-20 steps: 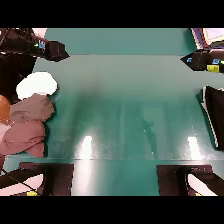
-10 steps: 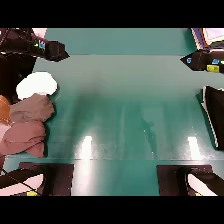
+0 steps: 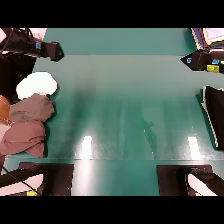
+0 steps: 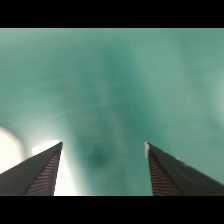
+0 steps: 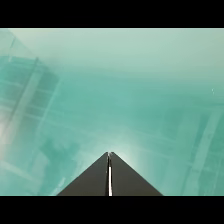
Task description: Fold the shirts.
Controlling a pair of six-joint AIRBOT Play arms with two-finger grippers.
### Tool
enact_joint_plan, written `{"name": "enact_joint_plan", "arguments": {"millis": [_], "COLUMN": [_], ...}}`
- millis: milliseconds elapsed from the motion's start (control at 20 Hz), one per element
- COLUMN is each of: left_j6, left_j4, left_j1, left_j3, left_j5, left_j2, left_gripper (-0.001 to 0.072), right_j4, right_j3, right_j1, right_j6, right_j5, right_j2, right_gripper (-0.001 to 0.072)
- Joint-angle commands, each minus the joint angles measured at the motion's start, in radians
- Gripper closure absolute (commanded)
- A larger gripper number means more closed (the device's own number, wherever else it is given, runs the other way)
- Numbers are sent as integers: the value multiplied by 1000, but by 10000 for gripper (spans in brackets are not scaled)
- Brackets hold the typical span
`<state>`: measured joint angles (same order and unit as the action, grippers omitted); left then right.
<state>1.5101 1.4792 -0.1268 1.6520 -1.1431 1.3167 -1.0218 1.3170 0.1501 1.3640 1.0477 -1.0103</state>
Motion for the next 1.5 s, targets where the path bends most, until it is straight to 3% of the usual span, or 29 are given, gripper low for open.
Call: {"name": "enact_joint_plan", "arguments": {"millis": [0, 250, 600, 650, 700, 750, 950, 1150, 1450], "left_j6": [99, 117, 117, 116, 114, 114, 98, 41, 19], "left_j4": [275, 264, 263, 263, 264, 263, 227, 171, 135], "left_j1": [69, 228, 266, 266, 266, 266, 264, 204, -145], "left_j3": [-56, -229, -243, -232, -215, -189, -2, 172, 248], "left_j5": [38, 131, 149, 139, 126, 101, -61, -116, -261], "left_j2": [50, 198, 312, 311, 311, 311, 279, 71, -193], "left_gripper": [92, 93, 96, 276, 556, 666, 677, 677, 678], "right_j4": [0, 0, 1, 1, 1, 1, 2, -3, -3], "right_j3": [1, 0, 1, 1, 1, 1, 35, 182, 324], "right_j1": [0, 0, 0, 0, 0, 0, 0, 0, 0], "right_j6": [0, 0, 0, 0, 1, 1, 1, -8, -64], "right_j5": [-1, -1, -2, -2, -2, -3, -27, -27, -27], "right_j2": [0, 0, 0, 0, 0, 0, 1, 0, 0], "right_gripper": [697, 697, 697, 697, 697, 697, 697, 697, 697]}}
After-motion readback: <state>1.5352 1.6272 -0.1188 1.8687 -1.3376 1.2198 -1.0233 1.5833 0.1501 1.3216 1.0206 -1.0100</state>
